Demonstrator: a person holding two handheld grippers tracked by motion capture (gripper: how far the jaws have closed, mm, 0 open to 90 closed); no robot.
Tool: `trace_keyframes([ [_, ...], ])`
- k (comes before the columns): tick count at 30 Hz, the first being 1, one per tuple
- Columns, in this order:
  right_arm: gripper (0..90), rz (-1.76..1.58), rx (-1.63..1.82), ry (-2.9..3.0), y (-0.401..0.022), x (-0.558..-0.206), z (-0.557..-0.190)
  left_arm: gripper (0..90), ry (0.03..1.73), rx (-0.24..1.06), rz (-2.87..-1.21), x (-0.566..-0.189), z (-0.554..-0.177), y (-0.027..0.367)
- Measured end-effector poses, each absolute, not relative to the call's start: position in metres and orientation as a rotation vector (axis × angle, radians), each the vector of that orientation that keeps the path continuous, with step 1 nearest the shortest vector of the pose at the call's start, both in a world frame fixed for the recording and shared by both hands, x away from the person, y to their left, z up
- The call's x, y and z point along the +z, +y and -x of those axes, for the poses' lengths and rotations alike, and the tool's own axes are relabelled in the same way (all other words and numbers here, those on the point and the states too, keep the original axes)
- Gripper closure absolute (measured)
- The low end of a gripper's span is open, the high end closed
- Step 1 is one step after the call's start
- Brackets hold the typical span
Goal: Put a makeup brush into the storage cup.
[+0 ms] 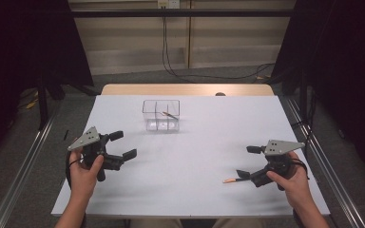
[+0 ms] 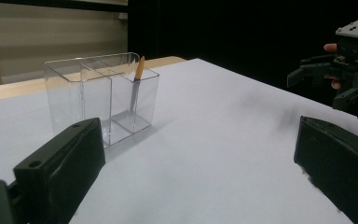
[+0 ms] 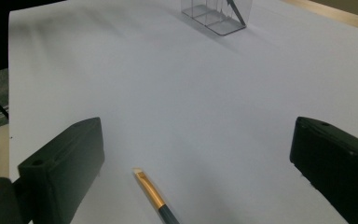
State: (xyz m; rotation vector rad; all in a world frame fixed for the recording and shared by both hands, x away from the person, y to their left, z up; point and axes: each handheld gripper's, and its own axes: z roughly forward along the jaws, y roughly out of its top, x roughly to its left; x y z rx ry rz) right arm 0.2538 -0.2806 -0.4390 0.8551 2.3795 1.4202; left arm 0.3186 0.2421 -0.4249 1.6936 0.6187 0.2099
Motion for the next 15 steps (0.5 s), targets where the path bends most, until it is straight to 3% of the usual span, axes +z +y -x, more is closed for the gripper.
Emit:
trace_keyframes([
  [15, 3.3, -0.890, 1.205, 2.537, -0.2878, -0.4436, -0.2582, 1.7, 0.612, 0.203, -1.710, -0.4275, -0.3210, 0.2393],
])
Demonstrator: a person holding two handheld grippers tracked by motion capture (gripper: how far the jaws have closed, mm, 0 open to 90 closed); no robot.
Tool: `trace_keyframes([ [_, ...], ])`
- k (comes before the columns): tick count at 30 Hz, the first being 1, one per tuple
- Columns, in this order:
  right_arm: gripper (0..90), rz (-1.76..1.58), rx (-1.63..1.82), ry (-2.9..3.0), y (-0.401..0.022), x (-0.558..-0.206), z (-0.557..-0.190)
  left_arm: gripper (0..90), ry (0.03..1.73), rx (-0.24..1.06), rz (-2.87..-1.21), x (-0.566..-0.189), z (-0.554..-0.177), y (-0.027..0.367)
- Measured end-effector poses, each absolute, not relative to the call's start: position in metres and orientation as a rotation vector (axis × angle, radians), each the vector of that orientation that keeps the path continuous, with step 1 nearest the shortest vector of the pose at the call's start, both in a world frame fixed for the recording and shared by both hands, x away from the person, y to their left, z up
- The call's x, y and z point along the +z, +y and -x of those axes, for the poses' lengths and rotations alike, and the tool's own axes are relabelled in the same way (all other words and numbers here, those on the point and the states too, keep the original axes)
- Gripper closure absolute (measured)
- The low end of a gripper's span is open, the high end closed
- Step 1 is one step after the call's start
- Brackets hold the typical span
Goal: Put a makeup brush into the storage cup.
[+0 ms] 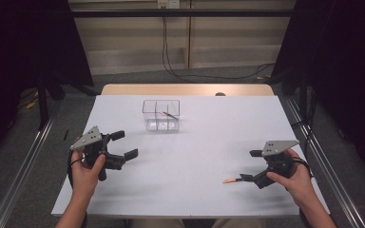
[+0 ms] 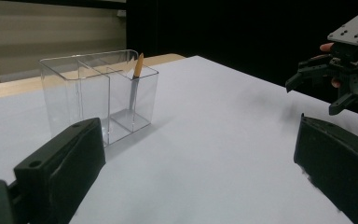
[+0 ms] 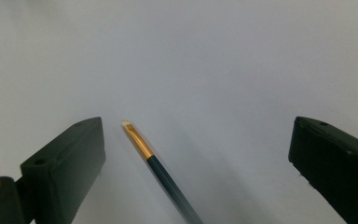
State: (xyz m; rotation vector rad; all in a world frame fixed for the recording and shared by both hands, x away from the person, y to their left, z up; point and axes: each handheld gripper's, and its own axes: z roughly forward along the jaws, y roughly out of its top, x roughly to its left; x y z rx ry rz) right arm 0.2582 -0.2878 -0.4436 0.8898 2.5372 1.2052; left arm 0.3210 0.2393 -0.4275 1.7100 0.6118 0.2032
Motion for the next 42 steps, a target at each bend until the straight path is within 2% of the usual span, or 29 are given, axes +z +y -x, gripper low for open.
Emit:
trace_keyframes([
  [27, 4.2, -0.871, 0.804, 2.787, -0.293, -0.440, -0.274, 1.8, 0.612, 0.213, -1.721, -0.427, -0.321, 0.239],
  [42, 7.5, -0.811, 0.534, 2.902, -0.288, -0.443, -0.278, 1.8, 0.613, 0.219, -1.725, -0.427, -0.321, 0.239],
])
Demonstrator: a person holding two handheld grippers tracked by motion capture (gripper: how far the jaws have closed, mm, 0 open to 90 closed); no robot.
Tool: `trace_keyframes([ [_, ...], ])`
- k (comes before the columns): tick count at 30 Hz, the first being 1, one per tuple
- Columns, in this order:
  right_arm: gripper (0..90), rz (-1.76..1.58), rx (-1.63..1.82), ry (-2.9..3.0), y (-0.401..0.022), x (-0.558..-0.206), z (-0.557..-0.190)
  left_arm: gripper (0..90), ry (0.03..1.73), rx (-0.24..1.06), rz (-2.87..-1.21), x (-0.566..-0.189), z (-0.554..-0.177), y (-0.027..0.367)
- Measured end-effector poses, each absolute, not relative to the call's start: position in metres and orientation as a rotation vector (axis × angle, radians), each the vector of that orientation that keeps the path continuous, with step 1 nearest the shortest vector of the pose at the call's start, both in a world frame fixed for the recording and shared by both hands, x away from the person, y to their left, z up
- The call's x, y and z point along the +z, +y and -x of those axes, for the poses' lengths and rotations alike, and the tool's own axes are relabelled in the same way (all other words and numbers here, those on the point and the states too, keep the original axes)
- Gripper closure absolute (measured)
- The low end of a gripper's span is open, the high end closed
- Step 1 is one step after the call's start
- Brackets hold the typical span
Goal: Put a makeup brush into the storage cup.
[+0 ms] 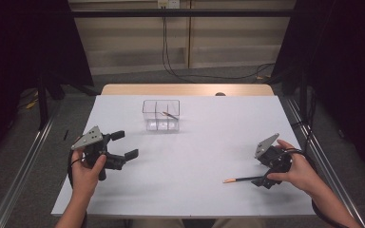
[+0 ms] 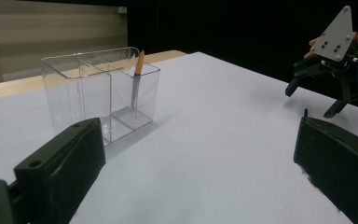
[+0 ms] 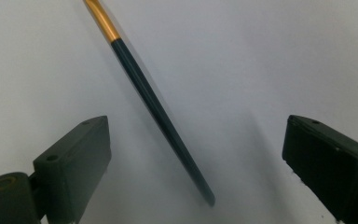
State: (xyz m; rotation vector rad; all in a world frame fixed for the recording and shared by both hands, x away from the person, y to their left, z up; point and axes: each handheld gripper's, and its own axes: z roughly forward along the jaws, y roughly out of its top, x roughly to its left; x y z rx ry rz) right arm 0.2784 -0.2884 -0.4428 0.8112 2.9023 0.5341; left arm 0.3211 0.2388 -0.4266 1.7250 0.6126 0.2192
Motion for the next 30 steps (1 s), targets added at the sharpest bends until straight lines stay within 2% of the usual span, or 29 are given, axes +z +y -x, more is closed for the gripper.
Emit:
trace_keyframes([
  [12, 15.5, -0.749, 0.377, 2.951, -0.2840, -0.4434, -0.2805, 1.8, 0.614, 0.223, -1.728, -0.4273, -0.3215, 0.2386],
  [30, 48.0, -0.658, 0.312, 3.013, -0.2798, -0.4474, -0.2819, 2.0, 0.618, 0.221, -1.738, -0.4281, -0.3220, 0.2382],
])
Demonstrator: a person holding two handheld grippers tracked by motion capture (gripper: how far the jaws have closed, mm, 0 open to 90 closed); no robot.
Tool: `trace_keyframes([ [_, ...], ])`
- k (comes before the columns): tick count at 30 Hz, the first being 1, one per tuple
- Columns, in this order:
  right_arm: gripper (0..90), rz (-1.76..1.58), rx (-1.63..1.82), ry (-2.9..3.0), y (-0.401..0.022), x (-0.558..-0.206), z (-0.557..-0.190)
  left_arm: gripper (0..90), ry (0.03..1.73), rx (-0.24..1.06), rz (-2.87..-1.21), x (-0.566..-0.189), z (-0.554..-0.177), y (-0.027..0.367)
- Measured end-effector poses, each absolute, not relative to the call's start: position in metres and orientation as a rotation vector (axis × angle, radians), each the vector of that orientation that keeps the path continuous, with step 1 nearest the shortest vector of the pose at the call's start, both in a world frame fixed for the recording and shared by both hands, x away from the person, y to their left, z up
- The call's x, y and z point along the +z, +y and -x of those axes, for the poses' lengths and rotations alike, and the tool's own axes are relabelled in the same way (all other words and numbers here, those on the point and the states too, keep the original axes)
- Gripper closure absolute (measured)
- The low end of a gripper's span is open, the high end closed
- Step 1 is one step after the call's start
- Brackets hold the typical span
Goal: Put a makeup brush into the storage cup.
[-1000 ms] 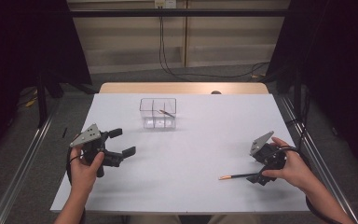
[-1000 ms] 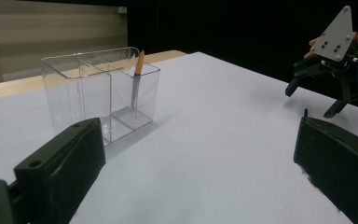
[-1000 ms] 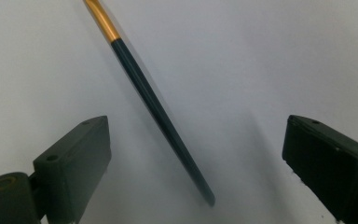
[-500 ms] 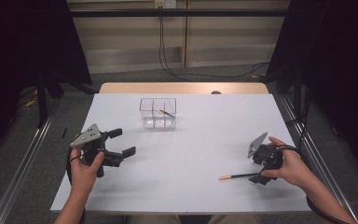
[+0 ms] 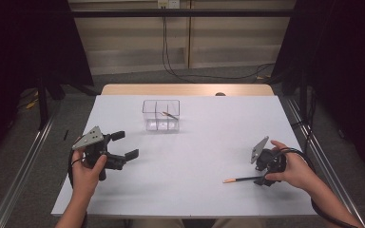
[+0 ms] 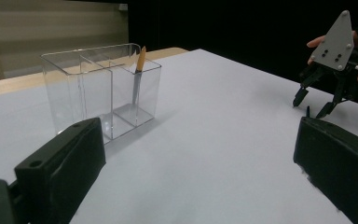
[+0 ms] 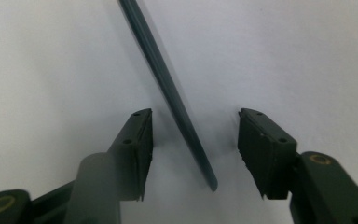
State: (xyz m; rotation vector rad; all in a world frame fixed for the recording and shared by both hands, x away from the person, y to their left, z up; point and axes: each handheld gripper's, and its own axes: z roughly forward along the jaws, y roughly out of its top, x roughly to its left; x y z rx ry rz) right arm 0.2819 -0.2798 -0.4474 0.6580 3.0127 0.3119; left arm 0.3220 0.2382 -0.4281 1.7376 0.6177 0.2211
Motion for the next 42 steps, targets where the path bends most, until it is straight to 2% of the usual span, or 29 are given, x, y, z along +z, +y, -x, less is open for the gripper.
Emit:
trace_keyframes([
  [16, 60.1, -0.664, 0.240, 3.047, -0.2725, -0.4465, -0.2846, 2.3, 0.609, 0.218, -1.746, -0.4284, -0.3220, 0.2370],
  [17, 62.8, -0.649, 0.236, 3.051, -0.2726, -0.4463, -0.2850, 2.3, 0.609, 0.219, -1.745, -0.4285, -0.3220, 0.2371],
  [19, 81.5, -0.660, 0.249, 3.061, -0.2723, -0.4453, -0.2843, 2.3, 0.609, 0.220, -1.748, -0.4287, -0.3221, 0.2372],
  [20, 84.8, -0.688, 0.253, 3.058, -0.2724, -0.4455, -0.2839, 2.3, 0.609, 0.219, -1.747, -0.4289, -0.3221, 0.2370],
  [42, 85.3, -0.724, 0.233, 3.052, -0.2710, -0.4458, -0.2844, 2.3, 0.607, 0.220, -1.750, -0.4286, -0.3215, 0.2360],
])
